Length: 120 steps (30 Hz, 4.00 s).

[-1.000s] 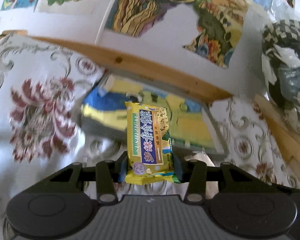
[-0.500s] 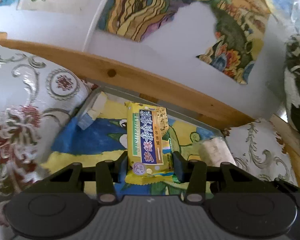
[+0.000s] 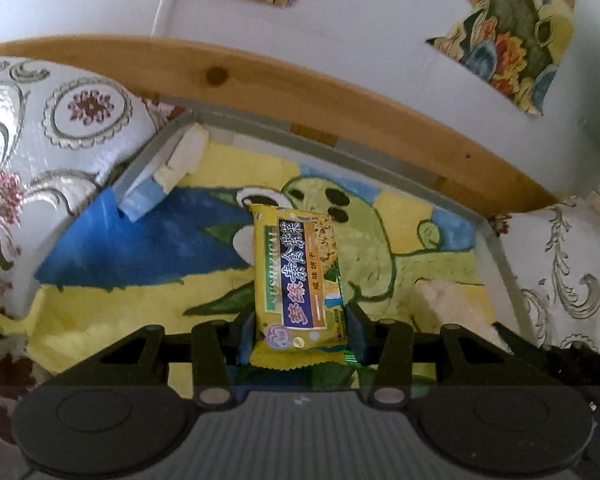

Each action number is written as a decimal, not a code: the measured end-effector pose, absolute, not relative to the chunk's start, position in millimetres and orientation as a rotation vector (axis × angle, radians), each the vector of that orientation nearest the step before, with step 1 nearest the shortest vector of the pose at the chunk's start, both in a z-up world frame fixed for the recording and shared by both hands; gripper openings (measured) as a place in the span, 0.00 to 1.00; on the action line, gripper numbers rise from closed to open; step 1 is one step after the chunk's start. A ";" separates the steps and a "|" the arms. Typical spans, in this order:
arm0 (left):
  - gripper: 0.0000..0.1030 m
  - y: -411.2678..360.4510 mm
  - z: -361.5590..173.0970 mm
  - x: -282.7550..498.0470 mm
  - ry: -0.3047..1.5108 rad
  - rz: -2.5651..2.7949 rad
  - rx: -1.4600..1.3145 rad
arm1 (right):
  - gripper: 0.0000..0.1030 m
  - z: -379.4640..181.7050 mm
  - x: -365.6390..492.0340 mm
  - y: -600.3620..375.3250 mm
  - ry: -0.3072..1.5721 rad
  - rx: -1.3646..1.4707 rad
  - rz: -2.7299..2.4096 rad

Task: Organize snacks
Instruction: 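Carry the yellow wafer pack with the left tool while the right tool carries the rice-cake bar into the tray, then open both tools to release the snacks in the tray and lift away, then move both tools back down toward the remaining snack pile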

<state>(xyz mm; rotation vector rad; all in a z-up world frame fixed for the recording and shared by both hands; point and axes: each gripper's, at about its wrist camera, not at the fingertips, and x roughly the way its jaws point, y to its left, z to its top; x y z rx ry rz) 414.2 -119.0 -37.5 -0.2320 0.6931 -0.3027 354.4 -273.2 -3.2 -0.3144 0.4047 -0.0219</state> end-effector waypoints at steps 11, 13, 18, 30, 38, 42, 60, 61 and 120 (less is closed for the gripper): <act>0.50 -124.4 -40.6 413.6 0.709 -0.286 -0.218 | 0.37 -3.6 367.3 -286.6 0.443 -0.241 -0.018; 0.52 -123.3 -38.4 414.5 0.721 -0.283 -0.229 | 0.37 -2.9 368.2 -288.9 0.447 -0.221 -0.024; 0.61 -113.3 -31.6 414.4 0.736 -0.260 -0.290 | 0.44 2.5 362.7 -290.7 0.436 -0.204 -0.027; 0.94 -88.1 15.9 364.1 0.563 -0.252 -0.322 | 0.80 53.4 308.1 -288.9 0.284 -0.089 -0.059; 1.00 -65.7 47.9 307.8 0.438 -0.216 -0.314 | 0.99 82.9 250.0 -281.5 0.167 -0.067 -0.028; 1.00 -59.8 55.3 278.5 0.402 -0.205 -0.301 | 0.99 86.9 217.6 -277.8 0.149 -0.062 -0.008; 1.00 -44.5 56.5 146.8 0.295 -0.225 -0.198 | 0.99 75.5 76.9 -265.6 0.116 -0.052 -0.033; 1.00 -43.9 55.7 141.7 0.295 -0.225 -0.193 | 0.99 74.4 71.8 -265.2 0.122 -0.047 -0.036; 1.00 -28.4 -29.5 76.0 0.824 -0.212 -0.077 | 0.99 7.3 18.0 -255.7 0.629 0.040 -0.086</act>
